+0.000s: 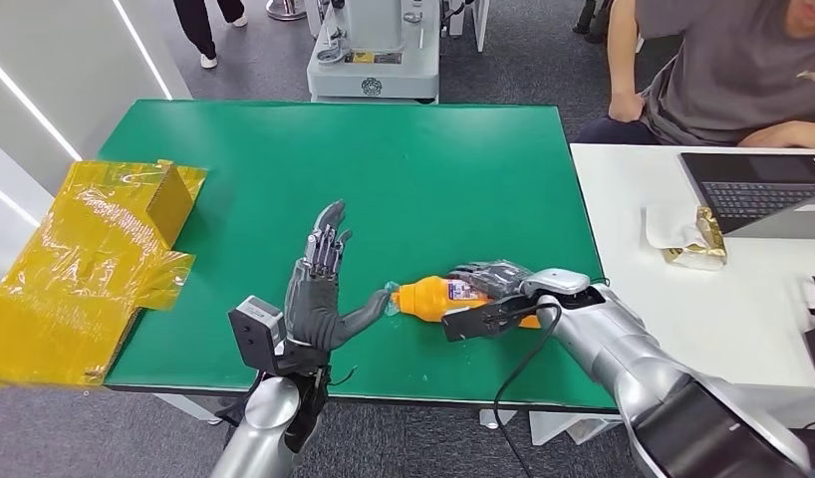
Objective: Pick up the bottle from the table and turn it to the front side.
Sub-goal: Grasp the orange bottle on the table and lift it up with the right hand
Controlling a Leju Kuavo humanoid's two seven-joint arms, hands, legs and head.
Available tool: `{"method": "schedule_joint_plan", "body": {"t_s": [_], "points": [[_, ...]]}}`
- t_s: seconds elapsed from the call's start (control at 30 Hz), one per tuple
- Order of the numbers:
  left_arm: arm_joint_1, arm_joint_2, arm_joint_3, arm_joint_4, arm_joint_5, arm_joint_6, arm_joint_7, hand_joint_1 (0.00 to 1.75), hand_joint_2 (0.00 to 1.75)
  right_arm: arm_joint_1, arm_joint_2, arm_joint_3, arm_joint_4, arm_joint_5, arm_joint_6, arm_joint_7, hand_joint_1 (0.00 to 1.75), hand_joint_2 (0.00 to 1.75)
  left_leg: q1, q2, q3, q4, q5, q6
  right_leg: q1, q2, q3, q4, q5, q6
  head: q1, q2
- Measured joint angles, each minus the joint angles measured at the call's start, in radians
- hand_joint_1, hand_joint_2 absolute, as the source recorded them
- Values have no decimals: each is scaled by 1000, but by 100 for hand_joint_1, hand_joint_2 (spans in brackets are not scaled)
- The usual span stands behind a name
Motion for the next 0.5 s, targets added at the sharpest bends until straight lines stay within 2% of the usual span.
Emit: {"method": "schedule_joint_plan", "body": {"t_s": [0.3, 0.5], "points": [[5, 0, 0, -12, -2, 3, 4, 0, 175, 4, 8, 31, 11, 37, -63, 114, 0, 175, 0, 1, 6, 0, 0, 0, 0, 1, 6, 0, 0, 0, 0, 0], [6, 0, 1, -20, -5, 4, 8, 0, 175, 6, 8, 39, 11, 44, -82, 132, 0, 175, 0, 1, 9, 0, 0, 0, 0, 1, 9, -1, 1, 0, 0, 0]]}}
